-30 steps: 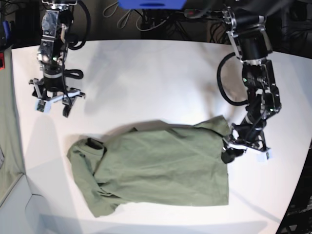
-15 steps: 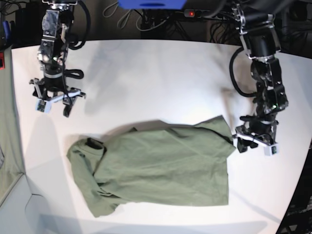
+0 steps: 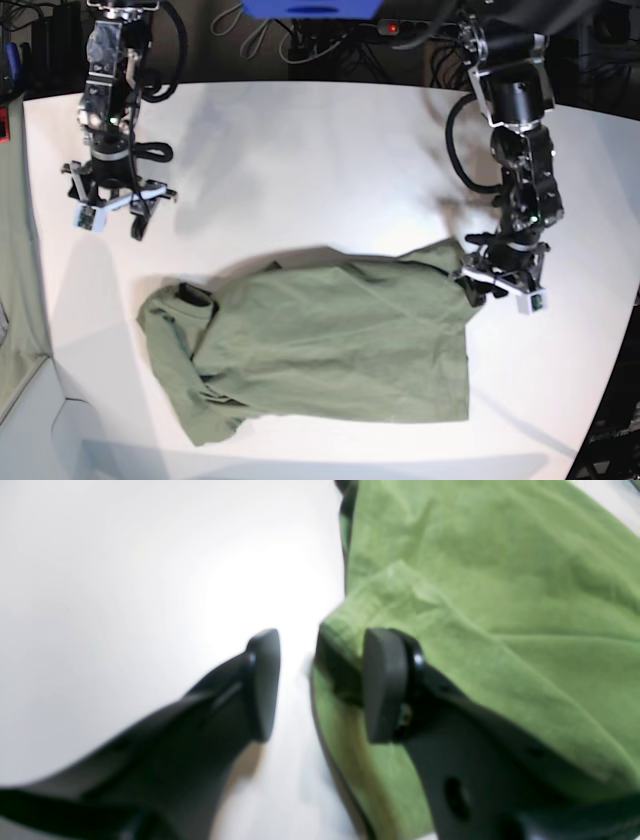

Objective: Layout the t-shirt on the table in an organized manner, then fold the t-shirt properly
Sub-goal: 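Hold the shirt corner with the left gripper while the right gripper waits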

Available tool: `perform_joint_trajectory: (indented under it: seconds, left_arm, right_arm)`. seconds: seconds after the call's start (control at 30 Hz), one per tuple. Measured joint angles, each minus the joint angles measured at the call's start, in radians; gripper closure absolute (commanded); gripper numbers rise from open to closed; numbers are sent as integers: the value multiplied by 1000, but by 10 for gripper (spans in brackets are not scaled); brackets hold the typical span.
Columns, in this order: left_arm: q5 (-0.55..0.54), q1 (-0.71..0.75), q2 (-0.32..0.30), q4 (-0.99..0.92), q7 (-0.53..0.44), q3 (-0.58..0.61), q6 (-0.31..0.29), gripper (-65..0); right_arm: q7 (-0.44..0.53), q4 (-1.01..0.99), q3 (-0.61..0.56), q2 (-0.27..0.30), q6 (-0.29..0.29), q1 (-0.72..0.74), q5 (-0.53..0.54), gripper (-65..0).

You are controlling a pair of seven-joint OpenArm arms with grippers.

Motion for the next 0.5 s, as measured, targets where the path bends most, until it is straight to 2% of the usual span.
perform_joint_trajectory:
  seconds: [0.17, 0.4, 0.5]
  left_arm:
    - [3, -37, 0, -8, -4, 2, 0, -267]
    - [3, -35, 2, -7, 0, 88, 0, -267]
    - [3, -43, -1, -7, -58, 88, 3, -267]
  right_arm:
    - [0, 0, 0, 0, 0, 0, 0, -407]
    - [0, 0, 0, 0, 0, 5, 0, -407]
    - [0, -1, 0, 3, 0, 9, 0, -407]
